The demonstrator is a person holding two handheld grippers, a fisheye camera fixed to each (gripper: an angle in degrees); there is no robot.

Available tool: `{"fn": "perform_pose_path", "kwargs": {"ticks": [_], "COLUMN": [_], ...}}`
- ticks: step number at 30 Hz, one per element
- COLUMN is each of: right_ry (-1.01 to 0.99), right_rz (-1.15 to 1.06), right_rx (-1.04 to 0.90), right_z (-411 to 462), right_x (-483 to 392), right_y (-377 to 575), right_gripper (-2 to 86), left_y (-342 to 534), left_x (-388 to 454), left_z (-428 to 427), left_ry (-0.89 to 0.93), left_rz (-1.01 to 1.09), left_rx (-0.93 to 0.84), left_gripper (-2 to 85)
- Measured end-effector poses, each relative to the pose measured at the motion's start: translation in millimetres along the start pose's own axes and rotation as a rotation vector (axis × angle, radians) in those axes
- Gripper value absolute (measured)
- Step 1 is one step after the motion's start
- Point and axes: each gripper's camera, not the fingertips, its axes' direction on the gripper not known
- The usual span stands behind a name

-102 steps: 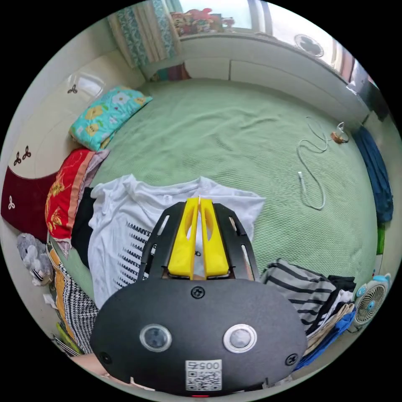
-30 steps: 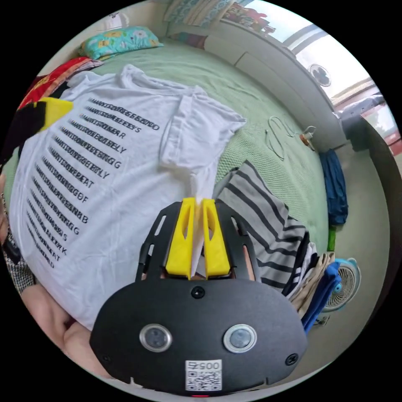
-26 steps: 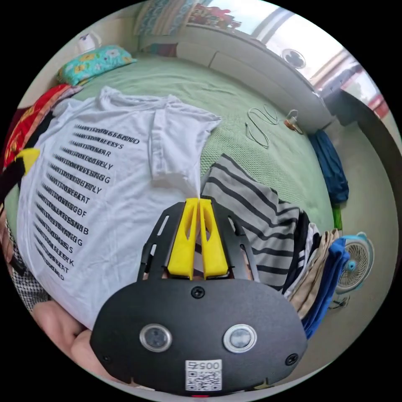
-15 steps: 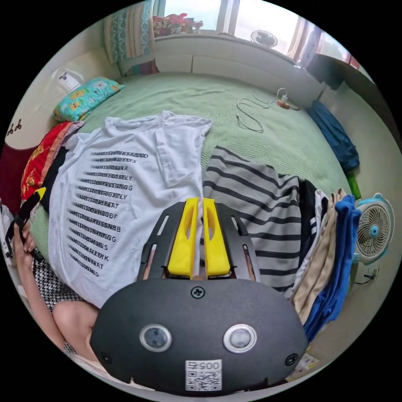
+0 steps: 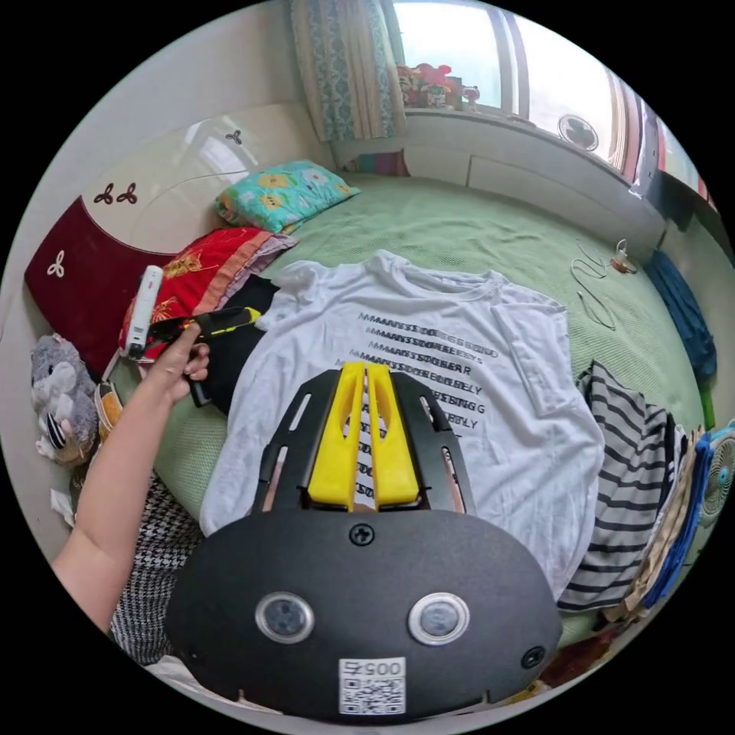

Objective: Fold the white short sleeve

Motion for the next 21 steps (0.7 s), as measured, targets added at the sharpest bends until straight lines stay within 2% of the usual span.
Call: {"fn": "perform_pose_path", "kwargs": {"ticks": [3, 5, 10, 18, 21], "right_ry": [0.051, 0.069, 0.083, 0.138, 0.152], "right_rz": [-0.045, -0.056, -0.076, -0.104, -0.119], "right_rx": [-0.042, -0.064, -0.083, -0.095, -0.107], "right_z": [23.2, 35.1, 51.5, 74.4, 82.9], "right_x": [-4.3, -4.2, -5.9, -13.7, -15.6], "right_y": [6.0, 11.6, 20.8, 22.6, 20.7], "right_gripper": [-0.9, -0.9, -0.9, -0.9, -0.9], "left_y": [-5.2, -6.7, -11.4, -23.7, -14.4], "left_x": [3.9, 11.7, 29.8, 27.7, 58.2], "left_z": [8.8, 8.4, 4.4, -29.0, -50.7], "left_ry": [-0.055, -0.094, -0.191, -0.193, -0.21], "left_rz": [0.001, 0.022, 0.094, 0.071, 0.171], "left_rx": [-0.007, 0.003, -0.014, -0.035, 0.072], "left_gripper": [12.3, 7.4, 1.8, 0.3, 0.3]}}
